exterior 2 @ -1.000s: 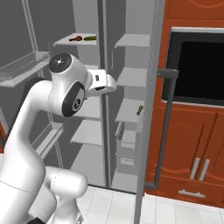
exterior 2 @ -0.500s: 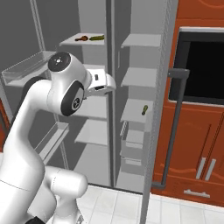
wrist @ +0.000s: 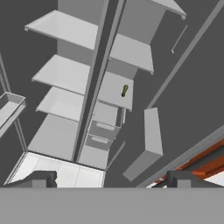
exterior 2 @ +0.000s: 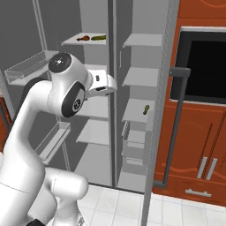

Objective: Pick up the frozen chicken drumstick from the freezer, place it on any shelf in the fridge, and close the fridge and freezer doors when done.

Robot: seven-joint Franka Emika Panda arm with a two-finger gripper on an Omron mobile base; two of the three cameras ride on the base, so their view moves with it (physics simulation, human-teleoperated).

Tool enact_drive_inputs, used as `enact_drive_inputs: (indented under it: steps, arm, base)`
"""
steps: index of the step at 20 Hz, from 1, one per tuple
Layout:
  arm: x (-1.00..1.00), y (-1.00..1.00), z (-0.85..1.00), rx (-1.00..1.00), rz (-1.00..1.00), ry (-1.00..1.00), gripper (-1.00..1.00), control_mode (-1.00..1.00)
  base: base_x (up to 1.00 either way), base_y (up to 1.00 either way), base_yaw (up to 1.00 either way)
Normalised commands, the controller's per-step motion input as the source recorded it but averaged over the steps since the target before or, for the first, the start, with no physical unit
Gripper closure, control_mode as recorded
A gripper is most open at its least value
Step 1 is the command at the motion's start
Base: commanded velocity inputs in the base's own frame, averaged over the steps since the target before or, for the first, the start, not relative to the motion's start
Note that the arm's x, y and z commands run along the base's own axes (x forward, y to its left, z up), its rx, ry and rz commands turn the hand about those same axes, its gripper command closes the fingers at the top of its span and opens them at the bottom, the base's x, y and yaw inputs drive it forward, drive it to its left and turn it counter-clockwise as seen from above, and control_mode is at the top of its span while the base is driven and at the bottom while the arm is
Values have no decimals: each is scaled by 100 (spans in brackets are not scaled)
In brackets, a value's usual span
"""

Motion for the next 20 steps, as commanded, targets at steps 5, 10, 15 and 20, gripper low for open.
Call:
enact_drive_inputs:
  steps: [5, 10, 15, 20]
  arm:
    - [0, 11, 2, 0, 0, -1, -100, -100]
    - [-8, 16, 22, 0, 0, -13, -100, -100]
    - [-62, 46, 38, 1, 0, -25, -100, -100]
    - [-81, 87, 15, 8, 0, -19, -100, -100]
  base:
    - [0, 0, 0]
    - [0, 0, 0]
    - [0, 0, 0]
    - [0, 0, 0]
